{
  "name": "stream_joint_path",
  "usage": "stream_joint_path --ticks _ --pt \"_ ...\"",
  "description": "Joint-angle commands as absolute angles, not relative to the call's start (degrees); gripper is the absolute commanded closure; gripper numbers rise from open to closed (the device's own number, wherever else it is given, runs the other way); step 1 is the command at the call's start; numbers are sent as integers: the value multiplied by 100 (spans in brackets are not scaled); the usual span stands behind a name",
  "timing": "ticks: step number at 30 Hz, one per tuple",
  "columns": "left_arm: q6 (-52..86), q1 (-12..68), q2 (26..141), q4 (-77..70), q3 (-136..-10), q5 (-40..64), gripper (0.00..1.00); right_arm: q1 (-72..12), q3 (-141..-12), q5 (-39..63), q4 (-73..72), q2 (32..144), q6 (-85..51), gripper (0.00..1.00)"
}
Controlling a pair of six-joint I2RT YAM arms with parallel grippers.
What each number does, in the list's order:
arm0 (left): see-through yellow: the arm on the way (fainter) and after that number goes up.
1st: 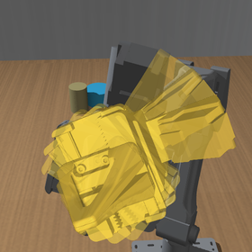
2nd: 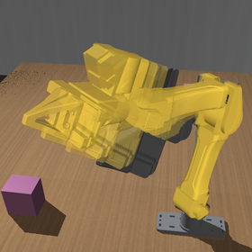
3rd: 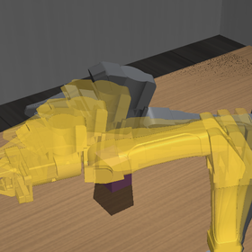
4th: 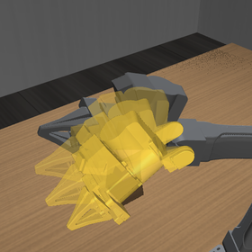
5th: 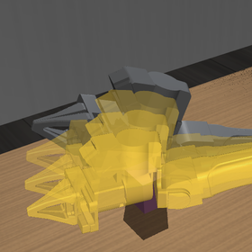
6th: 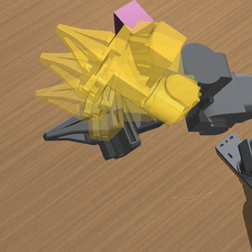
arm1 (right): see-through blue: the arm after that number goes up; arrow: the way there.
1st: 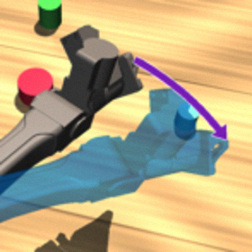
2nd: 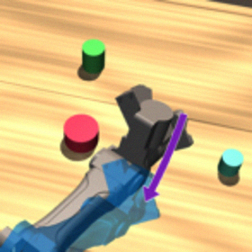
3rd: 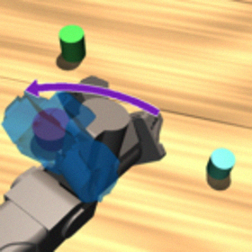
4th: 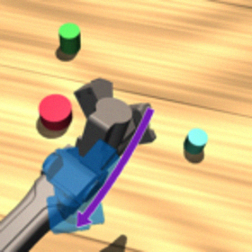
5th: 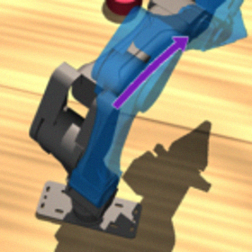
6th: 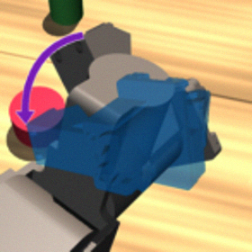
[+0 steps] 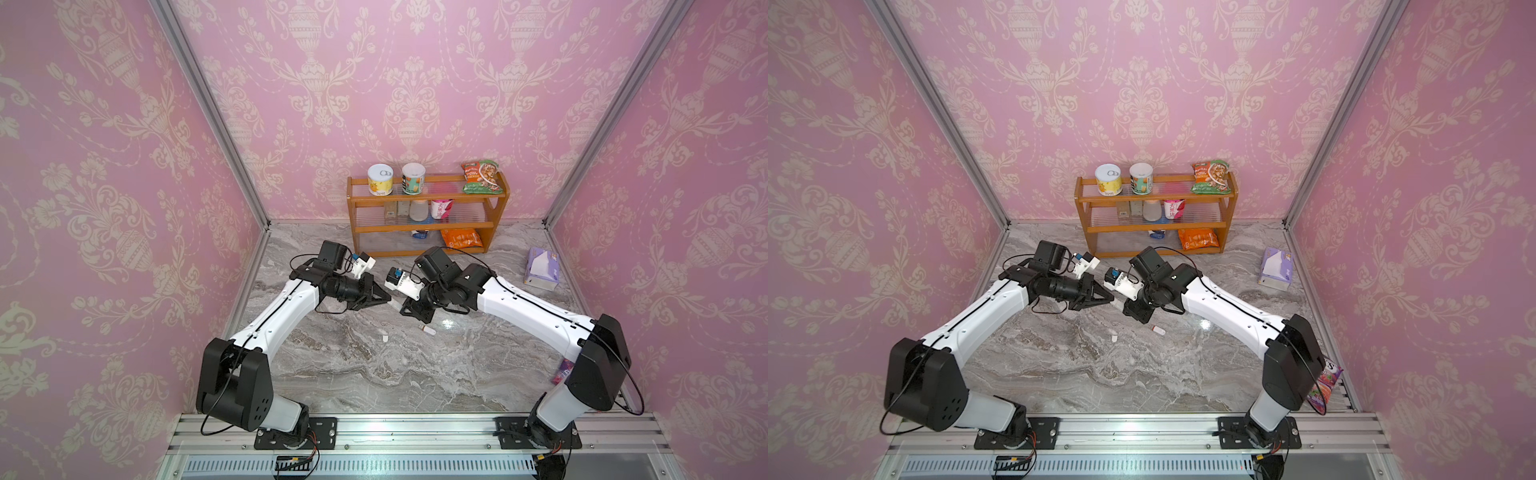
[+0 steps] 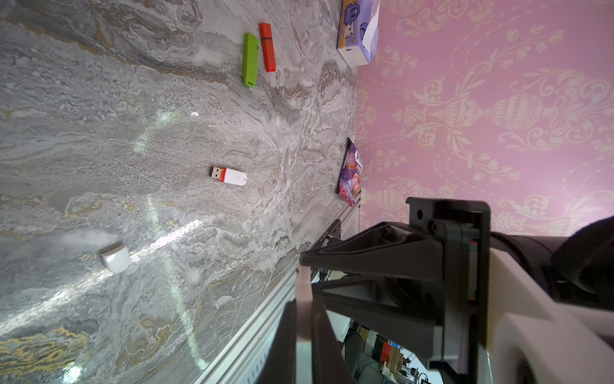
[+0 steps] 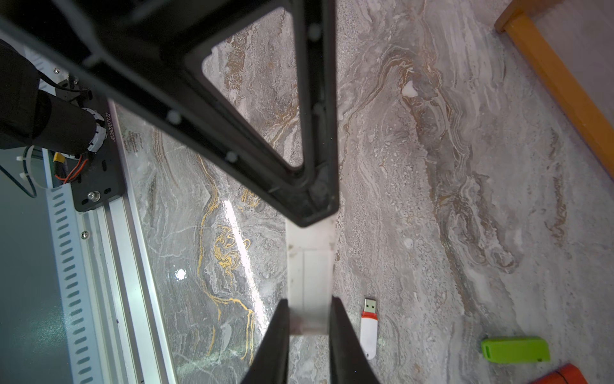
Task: Close the usb drive cover
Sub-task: Close the cover of the USB drive.
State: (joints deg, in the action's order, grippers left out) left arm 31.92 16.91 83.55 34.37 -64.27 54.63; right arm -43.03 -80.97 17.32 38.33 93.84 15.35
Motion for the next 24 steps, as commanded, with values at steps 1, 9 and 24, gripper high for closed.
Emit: stream_joint_path --ticks 1,9,24 --pt "3076 1960 8323 3711 -6494 5356 100 -4187 -8413 1852 2973 9360 1414 100" --pt "3535 2221 8492 3091 -6403 5471 100 -4191 -8010 1736 2023 9083 1141 100" --pt "2818 2462 8819 3744 -6782 5996 100 -4032 -7083 1541 1028 8360 1532 100"
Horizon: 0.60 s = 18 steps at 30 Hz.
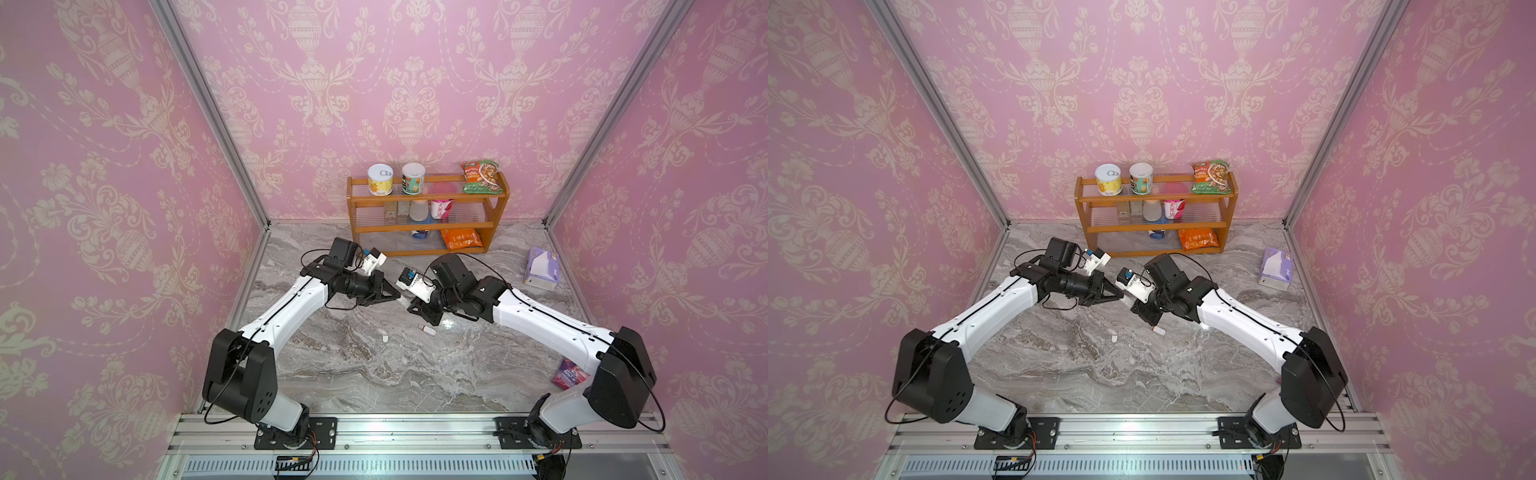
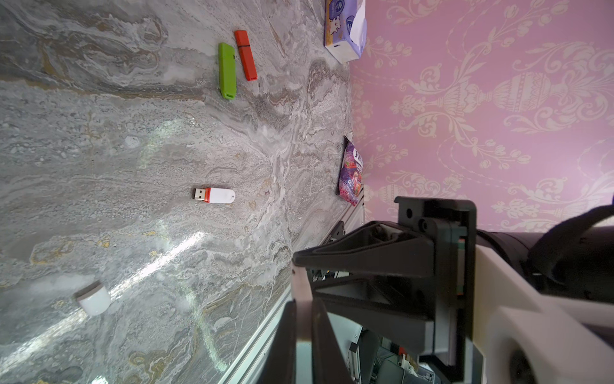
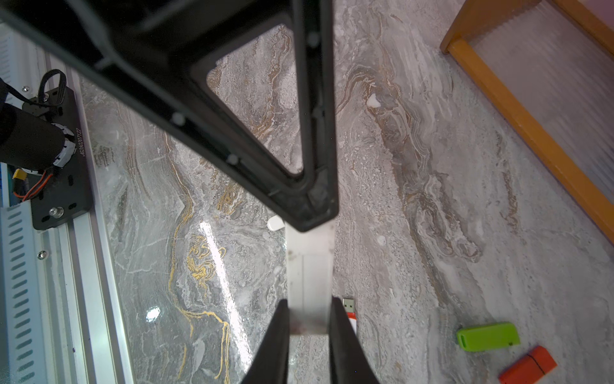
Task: Close the usb drive cover
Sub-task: Close the cover of the USB drive.
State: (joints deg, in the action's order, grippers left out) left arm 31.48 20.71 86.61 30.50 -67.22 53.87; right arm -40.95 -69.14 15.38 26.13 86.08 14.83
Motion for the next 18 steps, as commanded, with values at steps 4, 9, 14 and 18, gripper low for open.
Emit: stream_joint_path --ticks 4,9,14,18 --pt "2933 2657 8894 3583 -6803 5917 100 -3966 -7062 1538 849 8317 1392 100" --pt "3031 2767 8913 3482 -6820 5802 100 -3926 -7057 1378 687 8341 1289 100" --pt "2773 2700 8881 3971 -7130 5216 100 -3851 -7083 1589 923 8386 1222 100" --pt "2943 2255 8918 3991 -7473 4831 100 -3855 -6885 1763 1158 8405 1213 100"
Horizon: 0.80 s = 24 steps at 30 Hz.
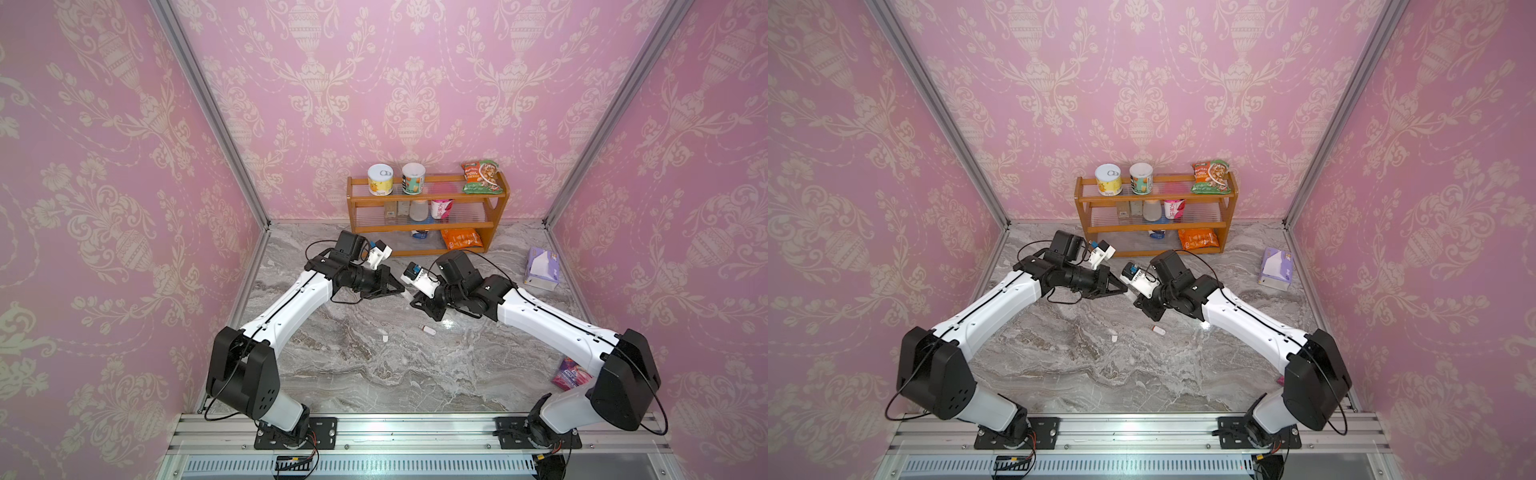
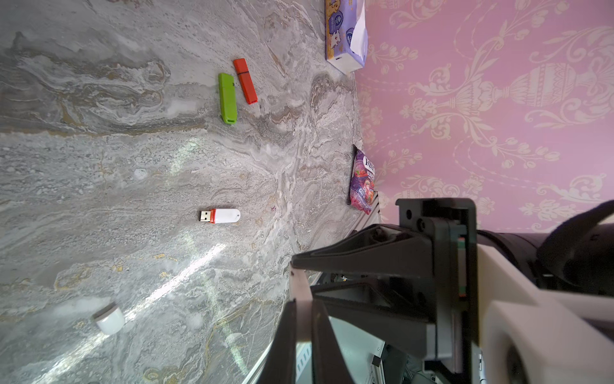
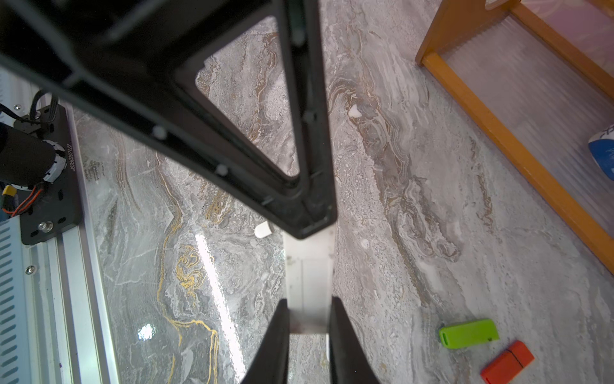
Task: Close the usb drive cover
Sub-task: Close the cover of the USB drive, then place the USB drive at the center of the board.
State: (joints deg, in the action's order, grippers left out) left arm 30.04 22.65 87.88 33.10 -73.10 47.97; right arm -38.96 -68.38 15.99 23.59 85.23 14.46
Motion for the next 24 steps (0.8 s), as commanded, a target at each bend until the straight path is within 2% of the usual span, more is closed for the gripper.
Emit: stream_joint_path --ticks 1,4,5,8,10,13,15,16,19,24 --pt "3001 2115 8944 3965 -7581 4810 100 -3857 -6797 1778 1169 8380 1194 100" --pt "3081 1816 9054 3992 -7967 4823 100 -3856 -6485 1790 1180 8248 1151 100" --pt "3048 1765 9101 4063 -8123 4865 93 -3855 -6463 1793 1219 8210 1151 100" --pt "2913 1714 9299 4365 -8560 5073 63 -3857 -6440 1683 1279 8117 1151 100" --pt "2900 1718 9325 4433 -8695 5130 36 -3854 -6472 1601 1306 8120 1160 100" --pt "2875 1709 9252 4440 -8751 5084 17 -3849 -6521 1583 1345 8210 1143 100" --pt "2857 1658 9184 4529 -8763 4913 9 -3857 -6548 1540 1385 8292 1082 100" --pt "2826 1616 9128 4594 -8758 4771 1 -3843 -6556 1477 1424 8329 1023 100" --pt "2816 1399 8930 4783 -8707 4245 1 -3831 -6572 1078 1669 8454 721 100" --pt "2958 1077 8683 4776 -8431 3753 1 -3649 -6527 -146 2287 8639 -150 100"
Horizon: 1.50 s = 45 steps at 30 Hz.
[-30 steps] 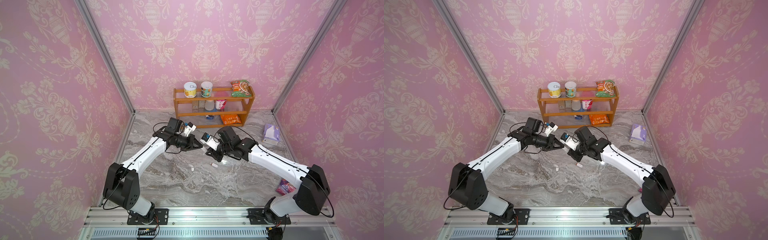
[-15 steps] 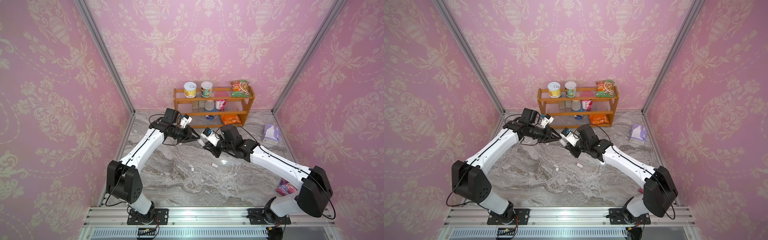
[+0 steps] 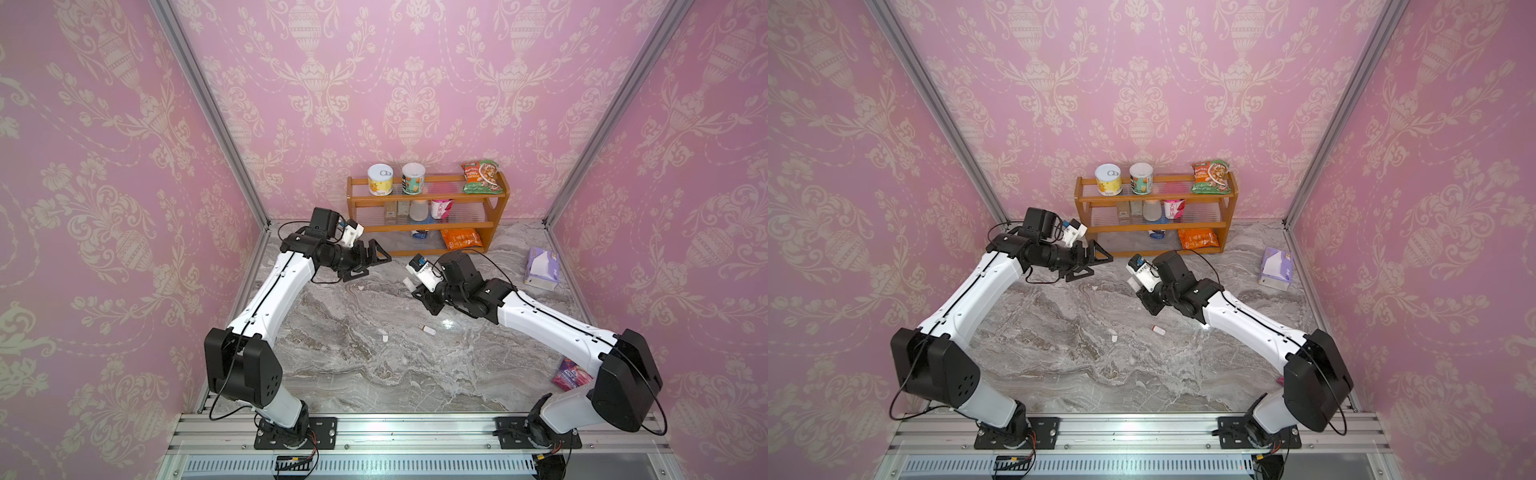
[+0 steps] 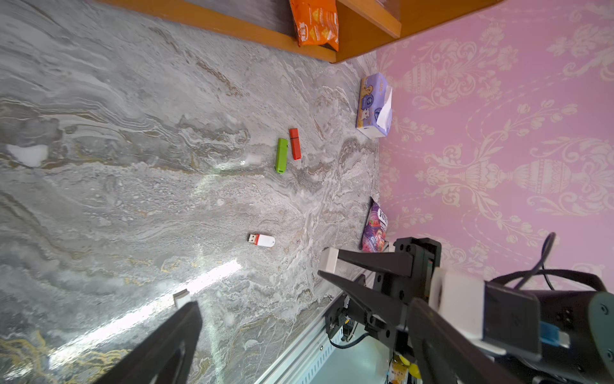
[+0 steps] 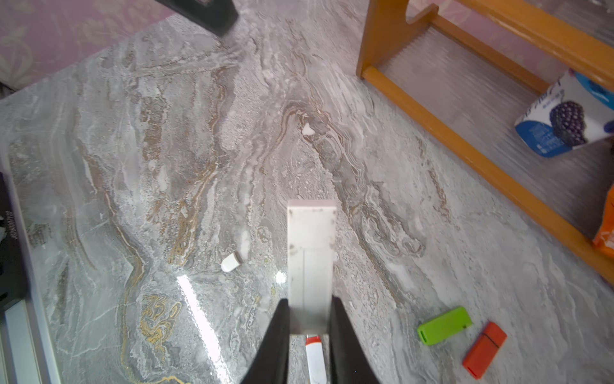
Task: Close the usb drive cover
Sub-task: Place the USB drive at the center of the board.
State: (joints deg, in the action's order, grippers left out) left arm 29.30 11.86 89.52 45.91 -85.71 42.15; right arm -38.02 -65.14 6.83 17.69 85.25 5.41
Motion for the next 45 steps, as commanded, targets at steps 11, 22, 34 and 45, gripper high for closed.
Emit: stream_joint_path --ticks 11,22,34,45 --pt "2965 1069 8697 4614 -8046 3696 1 -2169 -6679 -187 3564 9395 -773 100" --pt "2830 1071 8610 4608 -7789 3668 1 -1363 -7292 89 3705 10241 -841 100" --pt "2931 1067 8411 4615 -7632 3604 1 -1270 -7739 209 3549 11039 -826 95" --pt "3067 1068 8423 4498 -7471 3559 1 -1204 -7699 219 3364 11228 -923 79"
